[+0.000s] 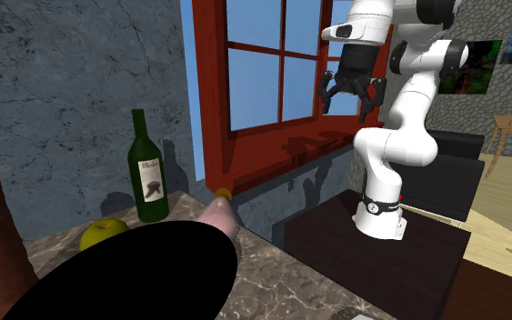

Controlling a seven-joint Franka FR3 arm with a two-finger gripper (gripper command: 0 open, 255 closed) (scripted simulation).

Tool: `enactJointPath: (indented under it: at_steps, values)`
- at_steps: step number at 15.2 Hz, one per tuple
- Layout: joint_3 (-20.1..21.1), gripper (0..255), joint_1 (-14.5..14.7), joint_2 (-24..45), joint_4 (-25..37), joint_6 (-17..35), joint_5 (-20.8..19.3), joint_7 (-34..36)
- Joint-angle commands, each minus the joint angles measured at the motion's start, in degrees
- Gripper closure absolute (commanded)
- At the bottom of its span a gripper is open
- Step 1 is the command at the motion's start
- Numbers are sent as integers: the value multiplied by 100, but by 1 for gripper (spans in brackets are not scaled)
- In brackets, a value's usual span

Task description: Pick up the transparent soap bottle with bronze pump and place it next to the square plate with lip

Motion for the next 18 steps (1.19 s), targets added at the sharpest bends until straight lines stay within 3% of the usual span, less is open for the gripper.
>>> enactJointPath:
  at_steps: [1,9,18]
  values:
    - [0,0,0,0,0,0,0,0]
    - [-1291,0,84,-5,-911,1401,-571,-1916]
    - [-2905,0,416,1086,-994,3061,-775,-4183]
